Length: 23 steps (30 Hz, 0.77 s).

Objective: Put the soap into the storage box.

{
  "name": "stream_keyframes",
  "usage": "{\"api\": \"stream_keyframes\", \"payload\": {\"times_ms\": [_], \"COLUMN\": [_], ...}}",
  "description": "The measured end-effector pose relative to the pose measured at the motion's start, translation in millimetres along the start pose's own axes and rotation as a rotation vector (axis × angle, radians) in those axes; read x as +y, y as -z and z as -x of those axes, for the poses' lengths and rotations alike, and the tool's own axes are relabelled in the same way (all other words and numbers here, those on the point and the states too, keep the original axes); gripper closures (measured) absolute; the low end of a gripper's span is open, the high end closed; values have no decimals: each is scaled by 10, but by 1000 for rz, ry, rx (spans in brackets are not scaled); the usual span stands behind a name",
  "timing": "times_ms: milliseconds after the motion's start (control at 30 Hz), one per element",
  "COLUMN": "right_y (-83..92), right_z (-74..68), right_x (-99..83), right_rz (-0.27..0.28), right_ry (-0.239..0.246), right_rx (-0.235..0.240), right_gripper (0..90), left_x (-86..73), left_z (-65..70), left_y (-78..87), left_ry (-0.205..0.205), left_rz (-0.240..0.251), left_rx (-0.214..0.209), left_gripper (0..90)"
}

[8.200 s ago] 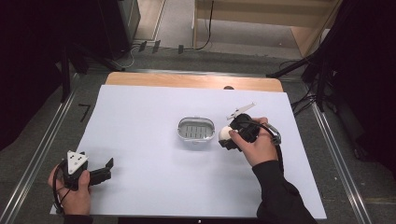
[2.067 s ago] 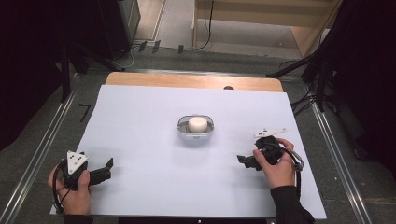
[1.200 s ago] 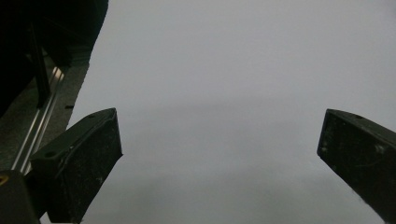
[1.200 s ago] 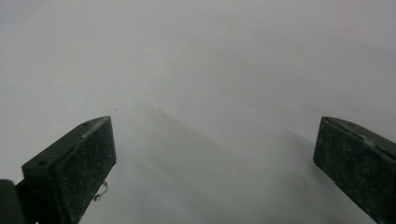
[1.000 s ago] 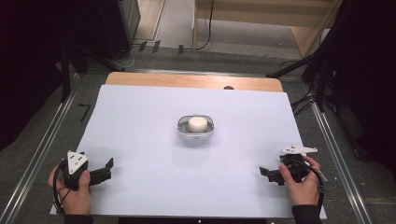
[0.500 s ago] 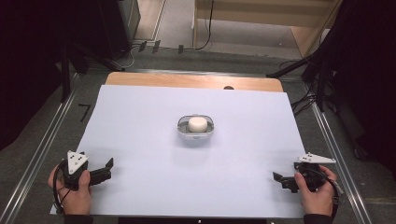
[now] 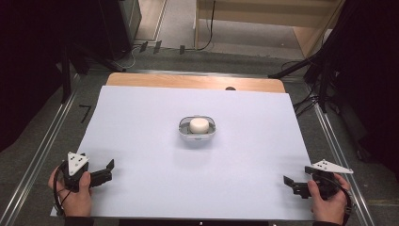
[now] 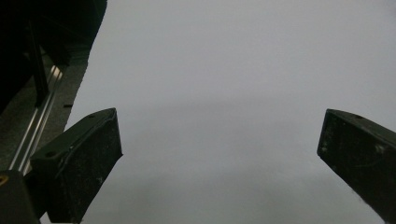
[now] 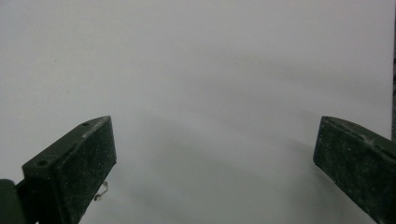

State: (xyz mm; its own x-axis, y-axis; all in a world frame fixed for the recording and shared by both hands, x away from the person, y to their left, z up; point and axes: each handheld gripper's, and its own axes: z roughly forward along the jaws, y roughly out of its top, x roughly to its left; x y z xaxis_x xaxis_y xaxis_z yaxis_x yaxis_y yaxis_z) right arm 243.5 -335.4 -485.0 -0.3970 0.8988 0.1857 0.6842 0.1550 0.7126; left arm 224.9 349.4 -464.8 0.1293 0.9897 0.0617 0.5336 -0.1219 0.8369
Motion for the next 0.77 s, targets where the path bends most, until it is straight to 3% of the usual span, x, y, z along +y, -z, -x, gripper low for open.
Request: {"api": "stream_keyframes", "payload": {"times_ms": [400, 467, 567, 767], "right_y": [148, 142, 135, 141], "right_z": [169, 167, 141, 144], "right_x": [-190, -199, -205, -210], "right_rz": [117, 126, 122, 132], "right_ry": [-62, -77, -62, -67], "right_rx": [56, 51, 22, 19], "right_gripper": [0, 0, 0, 0], "left_x": [0, 0, 1, 4], "left_z": [1, 1, 2, 4], "left_y": [-2, -2, -3, -10], "left_ry": [2, 2, 2, 3], "left_rz": [-1, 0, -2, -10], "left_rx": [-2, -1, -1, 1], "left_gripper": [2, 2, 1, 2]}}
